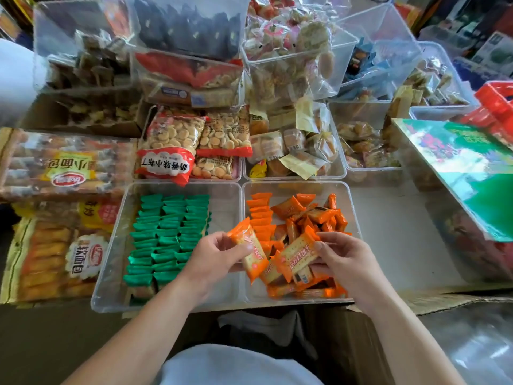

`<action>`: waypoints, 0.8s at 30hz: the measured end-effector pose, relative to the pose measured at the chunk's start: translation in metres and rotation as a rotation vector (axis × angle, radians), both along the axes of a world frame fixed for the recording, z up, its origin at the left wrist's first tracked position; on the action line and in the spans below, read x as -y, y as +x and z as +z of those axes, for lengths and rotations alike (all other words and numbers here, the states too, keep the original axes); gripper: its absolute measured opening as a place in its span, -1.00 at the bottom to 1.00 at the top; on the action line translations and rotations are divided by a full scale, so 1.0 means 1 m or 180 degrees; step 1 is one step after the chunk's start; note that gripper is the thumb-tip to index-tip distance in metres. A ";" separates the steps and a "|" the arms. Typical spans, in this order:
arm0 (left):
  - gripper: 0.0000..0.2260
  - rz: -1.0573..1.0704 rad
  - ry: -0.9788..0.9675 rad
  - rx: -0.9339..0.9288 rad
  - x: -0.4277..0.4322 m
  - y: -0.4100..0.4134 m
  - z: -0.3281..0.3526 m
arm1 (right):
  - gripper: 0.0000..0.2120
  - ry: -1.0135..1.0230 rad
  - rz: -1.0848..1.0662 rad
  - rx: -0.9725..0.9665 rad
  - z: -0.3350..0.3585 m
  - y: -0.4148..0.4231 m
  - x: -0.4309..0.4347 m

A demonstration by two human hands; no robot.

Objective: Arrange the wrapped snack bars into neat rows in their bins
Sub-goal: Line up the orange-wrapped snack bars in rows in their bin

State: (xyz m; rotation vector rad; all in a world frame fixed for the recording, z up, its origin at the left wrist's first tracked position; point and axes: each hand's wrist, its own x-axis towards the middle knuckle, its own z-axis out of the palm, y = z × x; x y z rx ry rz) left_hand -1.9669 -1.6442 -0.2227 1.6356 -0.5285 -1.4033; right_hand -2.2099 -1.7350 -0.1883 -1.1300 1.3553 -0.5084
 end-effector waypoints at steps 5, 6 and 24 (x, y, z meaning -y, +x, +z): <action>-0.77 0.0377 0.0157 0.0435 -0.017 -0.005 -0.007 | -0.78 0.0061 0.0198 -0.0037 -0.007 0.001 0.006; -0.83 0.0389 0.0144 0.0479 -0.020 -0.006 -0.008 | -0.73 0.0059 0.0280 -0.0038 -0.008 0.003 0.008; -0.68 -0.1054 -0.0247 0.0747 0.005 0.005 0.021 | -0.73 0.0033 0.0395 -0.0004 -0.016 0.018 0.002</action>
